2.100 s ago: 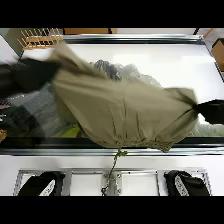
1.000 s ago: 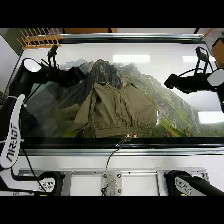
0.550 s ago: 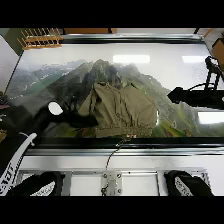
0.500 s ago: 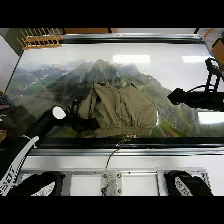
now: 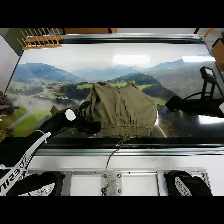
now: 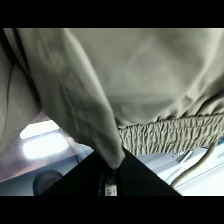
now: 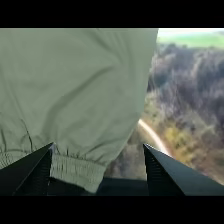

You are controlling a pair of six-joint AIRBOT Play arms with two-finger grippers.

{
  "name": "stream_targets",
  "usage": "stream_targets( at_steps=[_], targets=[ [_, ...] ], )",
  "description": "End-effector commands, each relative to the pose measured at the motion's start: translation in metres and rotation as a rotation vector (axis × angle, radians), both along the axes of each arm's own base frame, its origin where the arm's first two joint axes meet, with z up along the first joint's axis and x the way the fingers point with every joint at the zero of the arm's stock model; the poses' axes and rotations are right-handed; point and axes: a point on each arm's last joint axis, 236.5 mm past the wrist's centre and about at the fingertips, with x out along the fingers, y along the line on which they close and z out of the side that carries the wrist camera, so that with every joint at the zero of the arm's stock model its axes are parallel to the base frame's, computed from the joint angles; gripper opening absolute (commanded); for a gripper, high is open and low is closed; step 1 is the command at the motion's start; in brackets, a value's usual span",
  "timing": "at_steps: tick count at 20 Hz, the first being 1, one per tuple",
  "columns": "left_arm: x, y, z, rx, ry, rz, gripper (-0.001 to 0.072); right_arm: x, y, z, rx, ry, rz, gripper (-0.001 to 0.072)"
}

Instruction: Fold the clothes and pants, and hang the long-sleeved shirts on hangers.

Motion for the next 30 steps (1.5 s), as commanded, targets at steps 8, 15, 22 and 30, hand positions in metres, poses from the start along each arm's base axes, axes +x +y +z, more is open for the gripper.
stream_targets(
  at_steps=[8, 15, 22, 30],
  targets=[
    [0.008, -0.01, 0.017, -0.023, -0.011, -0.055, 0.0018, -0.065, 0.041, -0.184, 0.259, 0.385, -0.136, 0.0606],
    [0.009, -0.01, 0.017, -0.023, -0.012, -0.054, 0.0018, -0.022, 0.075, -0.193, 0.475, 0.283, -0.125, 0.0568],
    [0.01, -0.01, 0.017, -0.023, -0.017, -0.05, 0.0018, -0.028, 0.087, -0.204, 0.435, 0.284, -0.015, 0.0057],
    [0.059, -0.04, 0.242, -0.266, -0.464, -0.091, 0.0018, 0.023, 0.038, -0.024, 0.016, 0.011, 0.279, 0.0011]
  ],
)
